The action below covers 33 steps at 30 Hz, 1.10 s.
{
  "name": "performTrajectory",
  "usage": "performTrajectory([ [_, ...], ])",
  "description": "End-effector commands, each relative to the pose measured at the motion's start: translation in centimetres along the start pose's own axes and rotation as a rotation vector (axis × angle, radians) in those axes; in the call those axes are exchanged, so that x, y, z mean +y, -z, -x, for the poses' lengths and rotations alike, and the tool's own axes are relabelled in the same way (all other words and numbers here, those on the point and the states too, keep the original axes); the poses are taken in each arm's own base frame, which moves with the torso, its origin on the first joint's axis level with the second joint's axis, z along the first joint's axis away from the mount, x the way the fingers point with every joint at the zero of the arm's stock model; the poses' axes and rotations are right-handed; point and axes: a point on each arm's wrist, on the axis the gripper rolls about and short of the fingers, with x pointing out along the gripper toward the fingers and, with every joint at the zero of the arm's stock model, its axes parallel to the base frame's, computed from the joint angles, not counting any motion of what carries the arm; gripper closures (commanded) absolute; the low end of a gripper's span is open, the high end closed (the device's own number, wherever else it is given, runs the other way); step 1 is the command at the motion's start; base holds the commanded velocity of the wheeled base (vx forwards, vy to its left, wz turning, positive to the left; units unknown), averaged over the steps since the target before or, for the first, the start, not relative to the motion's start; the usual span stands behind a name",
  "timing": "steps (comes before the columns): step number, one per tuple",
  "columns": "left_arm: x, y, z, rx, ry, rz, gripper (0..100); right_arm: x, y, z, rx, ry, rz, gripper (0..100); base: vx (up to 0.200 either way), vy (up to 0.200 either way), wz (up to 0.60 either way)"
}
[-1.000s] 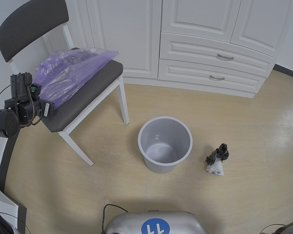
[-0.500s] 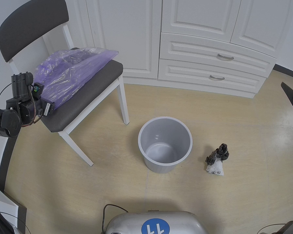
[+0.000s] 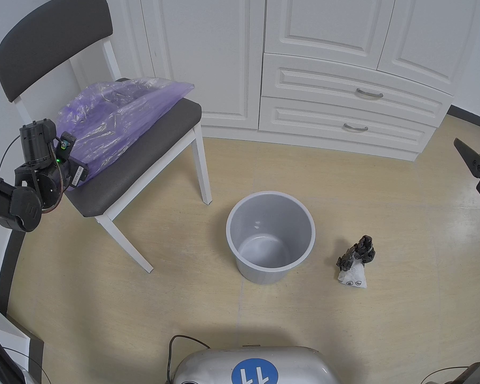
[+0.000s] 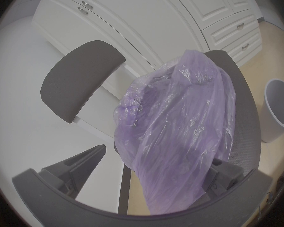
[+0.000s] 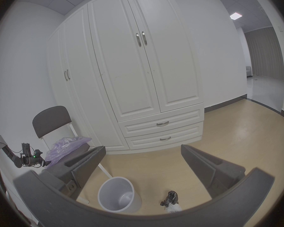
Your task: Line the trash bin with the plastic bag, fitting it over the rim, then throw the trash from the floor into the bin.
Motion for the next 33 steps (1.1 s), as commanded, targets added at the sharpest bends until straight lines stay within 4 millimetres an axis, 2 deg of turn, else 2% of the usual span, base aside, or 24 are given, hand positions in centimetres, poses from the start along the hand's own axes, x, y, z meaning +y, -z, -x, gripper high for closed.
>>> performTrajectory([
  [1,-0.4,0.1,0.1,0.006,0.003,-0.007,0,0.0,0.1,-0.1,0.002,0.000,0.000,0,0.000,0.000,0.00],
  [8,-0.5,0.2,0.1,0.014,-0.001,-0.011,0,0.0,0.0,0.0,-0.001,0.001,0.000,0,0.000,0.000,0.00],
  [9,-0.5,0.2,0.1,0.014,-0.001,-0.009,100,0.0,0.0,0.0,-0.001,0.001,0.000,0,0.000,0.000,0.00],
  [21,-1.6,0.2,0.2,0.013,0.032,0.003,100,-0.3,0.8,-0.6,0.032,0.006,0.005,0,0.000,0.000,0.00],
  [25,-2.7,0.0,1.7,-0.044,0.046,0.065,100,-0.3,1.1,-0.1,0.043,0.002,0.019,0,0.000,0.000,0.00],
  [30,-2.4,-0.8,3.3,-0.111,0.050,0.124,100,-0.5,1.6,0.1,0.053,0.011,0.060,0,0.000,0.000,0.00],
  [33,-2.5,-0.6,3.7,-0.106,0.060,0.122,100,-0.7,1.5,-0.1,0.053,0.025,0.063,0,0.000,0.000,0.00],
])
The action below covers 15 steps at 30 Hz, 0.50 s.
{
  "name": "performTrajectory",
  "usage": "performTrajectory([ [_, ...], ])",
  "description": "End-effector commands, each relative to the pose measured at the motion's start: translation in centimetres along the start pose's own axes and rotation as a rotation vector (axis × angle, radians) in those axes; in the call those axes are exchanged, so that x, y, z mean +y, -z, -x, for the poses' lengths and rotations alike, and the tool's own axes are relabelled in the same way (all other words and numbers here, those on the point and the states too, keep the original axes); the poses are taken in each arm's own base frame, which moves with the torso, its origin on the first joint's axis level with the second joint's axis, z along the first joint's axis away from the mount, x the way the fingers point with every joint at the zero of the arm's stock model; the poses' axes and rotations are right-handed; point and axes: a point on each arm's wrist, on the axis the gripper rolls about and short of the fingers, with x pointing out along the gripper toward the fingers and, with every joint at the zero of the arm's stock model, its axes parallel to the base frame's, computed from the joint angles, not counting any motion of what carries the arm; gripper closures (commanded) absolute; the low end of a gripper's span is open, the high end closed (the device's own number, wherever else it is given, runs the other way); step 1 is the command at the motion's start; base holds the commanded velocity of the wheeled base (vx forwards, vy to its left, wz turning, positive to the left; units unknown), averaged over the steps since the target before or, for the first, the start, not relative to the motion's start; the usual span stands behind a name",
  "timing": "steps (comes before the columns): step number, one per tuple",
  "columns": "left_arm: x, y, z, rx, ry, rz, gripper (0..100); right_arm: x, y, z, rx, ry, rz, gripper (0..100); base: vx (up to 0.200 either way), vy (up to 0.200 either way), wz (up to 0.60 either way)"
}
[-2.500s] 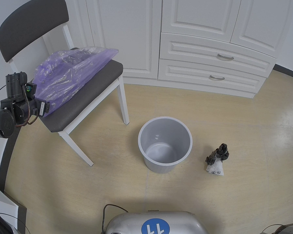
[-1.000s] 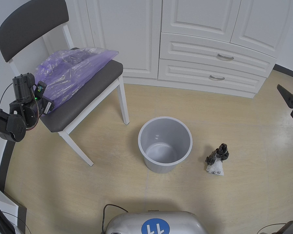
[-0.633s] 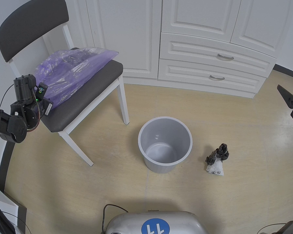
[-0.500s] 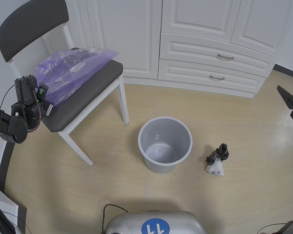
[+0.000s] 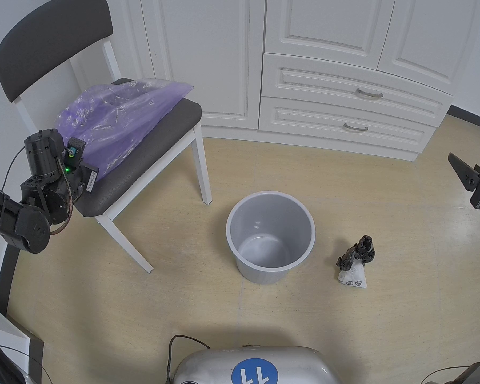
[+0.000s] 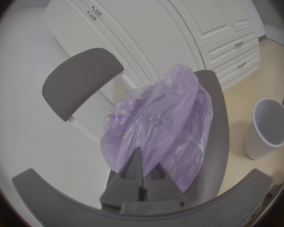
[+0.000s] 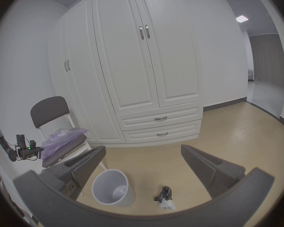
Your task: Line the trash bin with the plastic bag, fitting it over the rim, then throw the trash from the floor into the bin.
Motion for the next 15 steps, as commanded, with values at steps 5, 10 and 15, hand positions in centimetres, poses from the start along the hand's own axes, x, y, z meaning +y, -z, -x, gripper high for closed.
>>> performTrajectory([
  [5,-0.7,-0.7,3.4,-0.038,0.083,0.132,100,-0.6,0.2,0.0,0.004,0.037,0.026,0,0.000,0.000,0.00],
  [10,-1.8,-0.6,4.8,-0.048,0.161,0.245,100,-0.5,0.8,0.3,0.023,0.027,0.087,0,0.000,0.000,0.00],
  [15,-3.3,-1.4,6.1,-0.076,0.260,0.403,100,0.5,1.3,-0.8,0.051,-0.019,0.102,0,0.000,0.000,0.00],
])
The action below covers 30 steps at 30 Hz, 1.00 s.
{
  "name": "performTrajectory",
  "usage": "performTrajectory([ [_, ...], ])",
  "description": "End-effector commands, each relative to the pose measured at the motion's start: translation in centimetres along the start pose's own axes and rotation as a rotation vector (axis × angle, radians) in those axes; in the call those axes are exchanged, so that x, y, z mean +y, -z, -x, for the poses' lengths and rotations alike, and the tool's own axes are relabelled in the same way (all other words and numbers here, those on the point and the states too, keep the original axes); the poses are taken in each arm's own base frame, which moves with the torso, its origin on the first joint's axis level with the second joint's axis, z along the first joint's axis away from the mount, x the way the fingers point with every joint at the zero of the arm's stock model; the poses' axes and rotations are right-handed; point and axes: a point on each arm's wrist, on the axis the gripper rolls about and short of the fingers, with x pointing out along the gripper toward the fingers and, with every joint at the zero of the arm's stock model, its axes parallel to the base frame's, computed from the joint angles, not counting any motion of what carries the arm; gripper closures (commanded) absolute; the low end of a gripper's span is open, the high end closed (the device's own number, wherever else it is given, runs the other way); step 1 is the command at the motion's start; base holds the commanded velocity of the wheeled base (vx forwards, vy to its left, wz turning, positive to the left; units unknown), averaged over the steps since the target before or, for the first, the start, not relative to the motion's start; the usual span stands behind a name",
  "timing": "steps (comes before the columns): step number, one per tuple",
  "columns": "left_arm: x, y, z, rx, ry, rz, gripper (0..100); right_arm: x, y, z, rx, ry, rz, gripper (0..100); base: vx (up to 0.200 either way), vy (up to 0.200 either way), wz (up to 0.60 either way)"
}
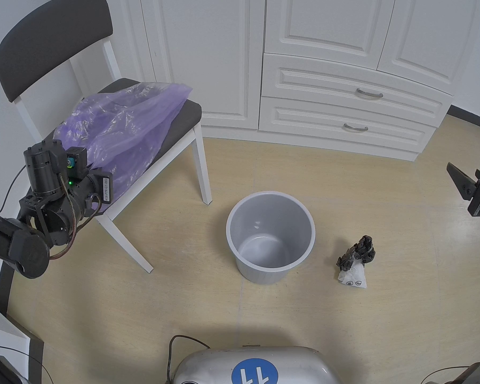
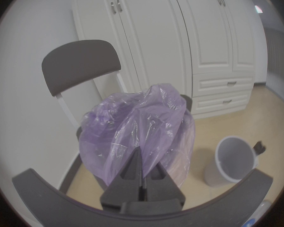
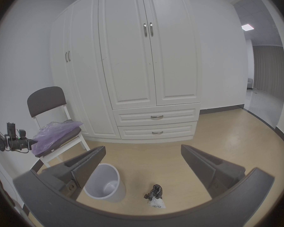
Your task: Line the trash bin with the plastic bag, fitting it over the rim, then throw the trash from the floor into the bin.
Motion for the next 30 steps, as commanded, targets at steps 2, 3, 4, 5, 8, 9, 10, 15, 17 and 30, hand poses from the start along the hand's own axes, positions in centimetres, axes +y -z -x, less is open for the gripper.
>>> performTrajectory([
  [2,-1.9,-1.5,1.9,-0.086,0.122,0.092,100,1.9,0.0,-2.7,0.019,-0.045,0.016,0,0.000,0.000,0.00],
  [3,-2.0,-2.0,2.3,-0.112,0.141,0.100,100,2.3,0.0,-3.5,0.023,-0.036,0.019,0,0.000,0.000,0.00],
  [4,-2.0,-2.4,2.5,-0.128,0.162,0.102,100,2.8,0.0,-4.3,0.024,-0.029,0.022,0,0.000,0.000,0.00],
  [5,-2.0,-2.4,2.5,-0.128,0.162,0.102,100,2.8,0.0,-4.3,0.024,-0.029,0.022,0,0.000,0.000,0.00],
  [8,-3.1,-3.7,3.2,-0.175,0.235,0.114,100,4.6,0.2,-6.5,0.031,-0.058,0.046,0,0.000,0.000,0.00],
  [9,-3.4,-3.7,3.4,-0.180,0.246,0.115,100,5.0,0.4,-6.7,0.035,-0.072,0.049,0,0.000,0.000,0.00],
  [10,-3.5,-3.7,3.6,-0.180,0.250,0.116,100,5.3,0.5,-6.8,0.036,-0.082,0.047,0,0.000,0.000,0.00],
  [15,-3.5,-3.8,4.3,-0.188,0.268,0.121,100,8.8,3.0,-5.6,0.104,-0.215,0.057,0,0.000,0.000,0.00],
  [17,-3.6,-3.6,4.5,-0.179,0.277,0.139,100,9.9,3.4,-4.9,0.121,-0.247,0.060,0,0.000,0.000,0.00],
  [30,-3.7,-4.9,7.6,-0.259,0.338,0.197,100,12.0,4.8,-5.1,0.140,-0.306,-0.006,0,0.000,0.000,0.00],
])
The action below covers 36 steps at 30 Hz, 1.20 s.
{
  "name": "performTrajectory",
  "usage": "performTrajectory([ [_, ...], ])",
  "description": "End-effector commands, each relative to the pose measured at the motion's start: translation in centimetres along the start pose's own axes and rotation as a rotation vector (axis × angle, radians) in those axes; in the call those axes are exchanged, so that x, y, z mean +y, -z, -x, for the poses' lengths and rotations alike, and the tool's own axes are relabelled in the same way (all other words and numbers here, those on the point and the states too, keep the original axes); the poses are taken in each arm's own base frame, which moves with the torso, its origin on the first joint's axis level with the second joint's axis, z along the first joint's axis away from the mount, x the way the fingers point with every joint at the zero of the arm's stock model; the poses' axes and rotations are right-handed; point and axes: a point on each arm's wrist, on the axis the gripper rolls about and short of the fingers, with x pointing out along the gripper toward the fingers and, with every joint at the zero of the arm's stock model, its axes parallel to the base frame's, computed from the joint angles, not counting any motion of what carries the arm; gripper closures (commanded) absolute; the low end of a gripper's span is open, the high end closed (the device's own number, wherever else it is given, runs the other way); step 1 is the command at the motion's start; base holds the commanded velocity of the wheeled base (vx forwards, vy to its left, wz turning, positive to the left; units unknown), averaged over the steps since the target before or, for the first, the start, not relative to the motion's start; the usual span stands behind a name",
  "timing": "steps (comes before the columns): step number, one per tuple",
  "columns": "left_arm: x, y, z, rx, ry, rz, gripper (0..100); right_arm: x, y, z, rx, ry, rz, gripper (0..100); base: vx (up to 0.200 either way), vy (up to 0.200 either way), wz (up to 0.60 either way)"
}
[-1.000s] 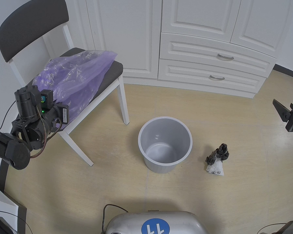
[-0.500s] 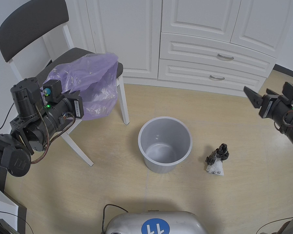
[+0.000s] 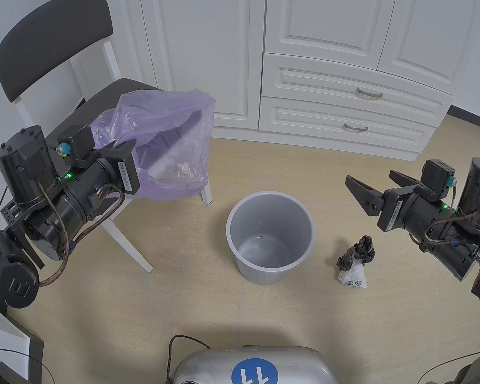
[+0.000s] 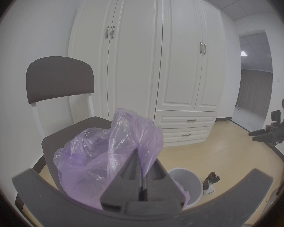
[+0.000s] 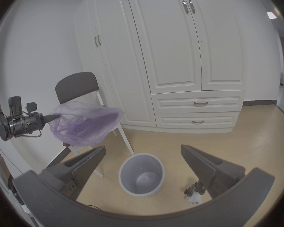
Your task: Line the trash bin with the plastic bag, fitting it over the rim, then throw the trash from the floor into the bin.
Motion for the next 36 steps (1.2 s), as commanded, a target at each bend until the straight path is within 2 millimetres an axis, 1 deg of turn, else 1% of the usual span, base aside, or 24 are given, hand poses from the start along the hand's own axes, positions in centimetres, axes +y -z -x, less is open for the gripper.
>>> performTrajectory([
  [1,-0.2,-0.6,0.9,-0.021,0.015,0.006,100,0.3,1.1,-0.9,0.028,-0.003,-0.002,0,0.000,0.000,0.00],
  [2,-0.6,-0.7,1.2,-0.026,0.036,0.010,100,0.4,1.7,-1.4,0.035,-0.001,0.004,0,0.000,0.000,0.00],
  [7,-1.5,-0.5,1.7,-0.017,0.076,0.011,100,0.5,2.2,-2.0,0.032,0.000,0.000,0,0.000,0.000,0.00],
  [8,-1.8,-0.5,1.8,-0.014,0.088,0.012,100,0.7,2.9,-2.4,0.056,-0.002,0.004,0,0.000,0.000,0.00],
  [9,-2.0,-0.5,1.9,-0.016,0.096,0.013,100,0.9,3.1,-2.5,0.062,-0.006,0.005,0,0.000,0.000,0.00],
  [11,-2.5,-0.8,2.3,-0.024,0.117,0.018,100,1.7,3.8,-2.9,0.088,-0.029,0.002,0,0.000,0.000,0.00],
  [13,-2.9,-0.8,2.5,-0.025,0.138,0.021,100,2.3,4.5,-3.3,0.109,-0.045,-0.038,0,0.000,0.000,0.00],
  [14,-3.0,-0.9,2.6,-0.027,0.139,0.021,100,2.5,4.5,-3.3,0.112,-0.049,-0.043,0,0.000,0.000,0.00],
  [15,-3.3,-1.0,2.8,-0.031,0.156,0.023,100,3.2,4.7,-3.5,0.117,-0.068,-0.077,0,0.000,0.000,0.00],
  [17,-3.8,-1.3,3.3,-0.041,0.177,0.026,100,3.6,5.0,-3.9,0.127,-0.073,-0.100,0,0.000,0.000,0.00],
  [20,-4.1,-1.4,4.3,-0.044,0.207,0.027,100,3.7,5.4,-4.6,0.134,-0.067,-0.116,0,0.000,0.000,0.00],
  [24,-4.4,-2.1,5.8,-0.072,0.246,0.028,100,3.8,5.5,-5.3,0.137,-0.060,-0.146,0,0.000,0.000,0.00],
  [27,-4.4,-2.3,6.3,-0.082,0.257,0.025,100,3.9,5.7,-5.4,0.143,-0.060,-0.155,0,0.000,0.000,0.00],
  [28,-4.6,-2.5,6.8,-0.090,0.274,0.026,100,3.8,6.0,-5.7,0.150,-0.053,-0.162,0,0.000,0.000,0.00],
  [29,-4.6,-2.5,6.8,-0.090,0.274,0.026,100,3.8,6.0,-5.7,0.150,-0.053,-0.162,0,0.000,0.000,0.00],
  [31,-5.0,-2.9,7.4,-0.104,0.301,0.037,100,3.9,6.6,-6.0,0.170,-0.050,-0.158,0,0.000,0.000,0.00],
  [36,-5.0,-3.5,7.4,-0.134,0.300,0.054,100,4.0,8.6,-6.4,0.238,-0.042,-0.131,0,0.000,0.000,0.00],
])
